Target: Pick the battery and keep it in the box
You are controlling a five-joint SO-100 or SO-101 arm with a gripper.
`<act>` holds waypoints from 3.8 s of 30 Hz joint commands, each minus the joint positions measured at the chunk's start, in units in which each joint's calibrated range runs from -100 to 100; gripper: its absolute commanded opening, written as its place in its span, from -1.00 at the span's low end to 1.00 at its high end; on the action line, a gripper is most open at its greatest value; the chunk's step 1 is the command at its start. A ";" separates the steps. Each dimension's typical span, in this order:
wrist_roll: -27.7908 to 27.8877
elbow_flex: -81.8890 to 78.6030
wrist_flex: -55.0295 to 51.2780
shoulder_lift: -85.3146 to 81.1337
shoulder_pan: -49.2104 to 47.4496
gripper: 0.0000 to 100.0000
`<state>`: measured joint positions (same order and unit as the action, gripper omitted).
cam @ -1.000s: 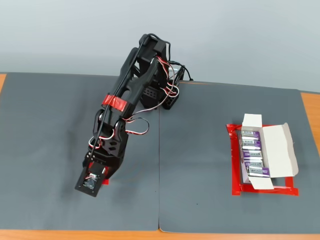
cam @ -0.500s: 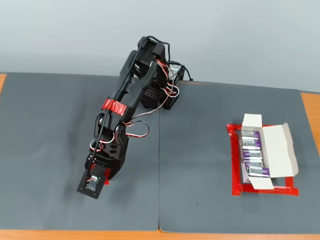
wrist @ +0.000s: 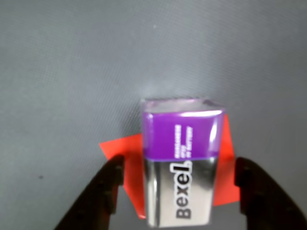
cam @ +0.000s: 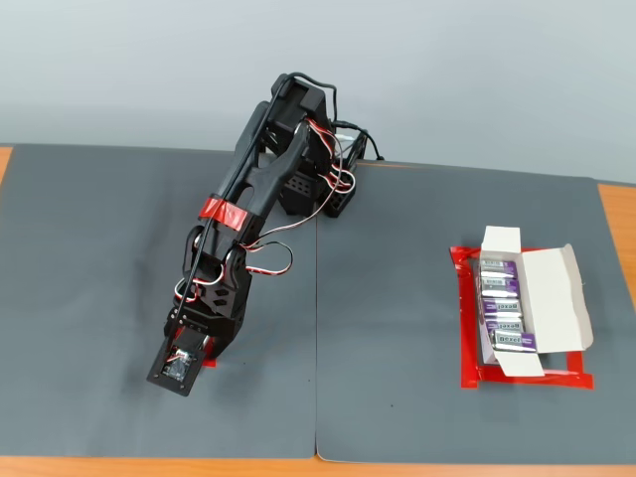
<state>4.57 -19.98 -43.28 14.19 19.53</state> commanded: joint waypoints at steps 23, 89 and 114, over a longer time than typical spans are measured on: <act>-0.16 2.12 -0.04 -0.84 0.87 -0.90; -0.32 16.23 -9.76 -16.94 -66.41 -0.90; -0.32 18.85 -9.76 -3.72 -73.13 -0.90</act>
<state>4.47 -3.82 -53.34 11.38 -53.80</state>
